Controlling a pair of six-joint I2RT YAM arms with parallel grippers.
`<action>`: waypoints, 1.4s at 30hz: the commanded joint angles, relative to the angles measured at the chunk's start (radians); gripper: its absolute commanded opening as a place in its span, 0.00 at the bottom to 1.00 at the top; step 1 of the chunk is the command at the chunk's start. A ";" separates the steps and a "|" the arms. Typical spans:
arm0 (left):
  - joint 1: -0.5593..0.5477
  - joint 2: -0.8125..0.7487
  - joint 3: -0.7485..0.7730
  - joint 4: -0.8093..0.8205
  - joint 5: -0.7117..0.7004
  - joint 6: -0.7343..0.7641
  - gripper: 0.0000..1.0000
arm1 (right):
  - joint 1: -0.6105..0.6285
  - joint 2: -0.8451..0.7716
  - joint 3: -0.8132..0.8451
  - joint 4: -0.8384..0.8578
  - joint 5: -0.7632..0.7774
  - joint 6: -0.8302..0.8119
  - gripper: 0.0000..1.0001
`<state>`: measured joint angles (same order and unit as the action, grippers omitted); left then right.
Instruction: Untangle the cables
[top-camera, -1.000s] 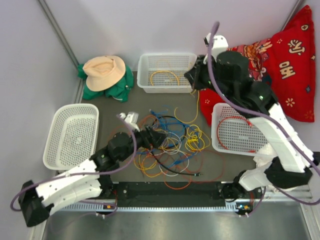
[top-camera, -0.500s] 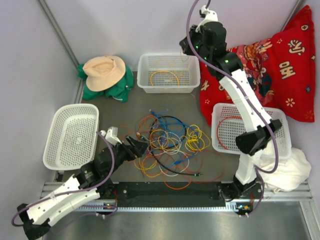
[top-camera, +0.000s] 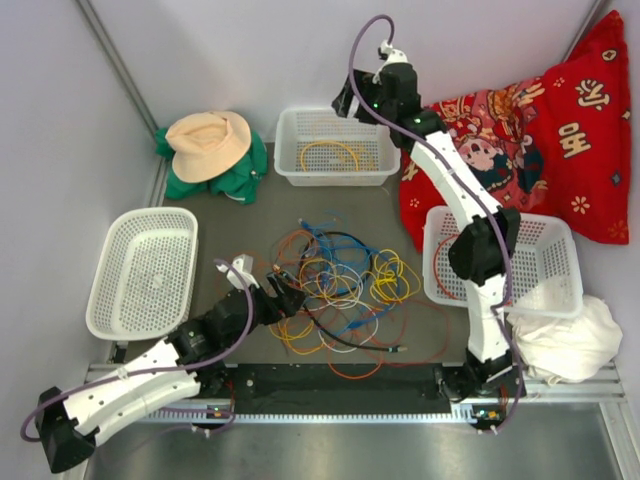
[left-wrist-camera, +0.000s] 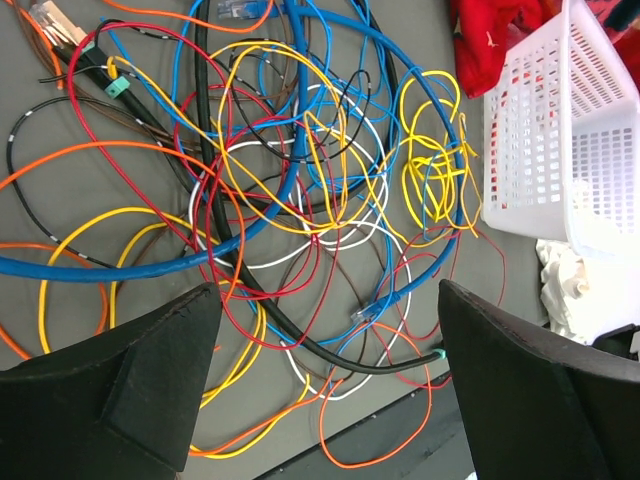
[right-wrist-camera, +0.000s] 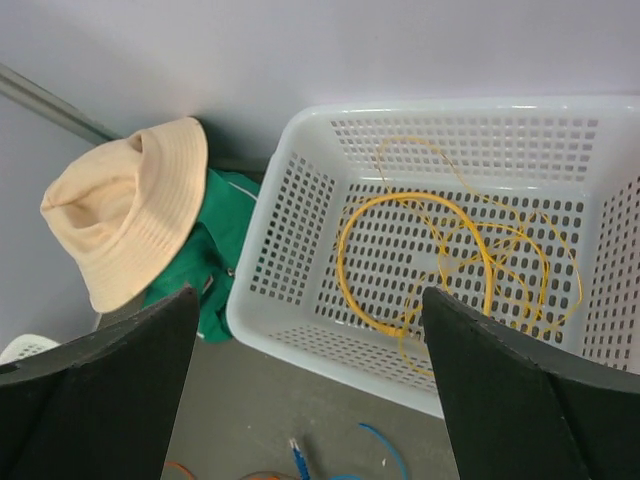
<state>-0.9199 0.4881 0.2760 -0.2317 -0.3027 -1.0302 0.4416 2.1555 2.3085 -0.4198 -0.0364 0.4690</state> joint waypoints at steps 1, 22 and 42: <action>-0.004 0.000 0.034 0.077 0.020 0.005 0.92 | 0.028 -0.297 -0.186 0.065 0.073 -0.061 0.92; -0.004 0.104 0.169 -0.084 0.000 0.002 0.87 | 0.270 -0.945 -1.480 -0.040 0.264 -0.018 0.61; -0.004 0.092 0.189 -0.098 0.011 0.008 0.83 | 0.433 -0.814 -1.330 -0.074 0.342 0.027 0.02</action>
<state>-0.9199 0.6033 0.4309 -0.3450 -0.2779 -1.0435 0.8684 1.4727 0.8352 -0.4915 0.2268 0.4911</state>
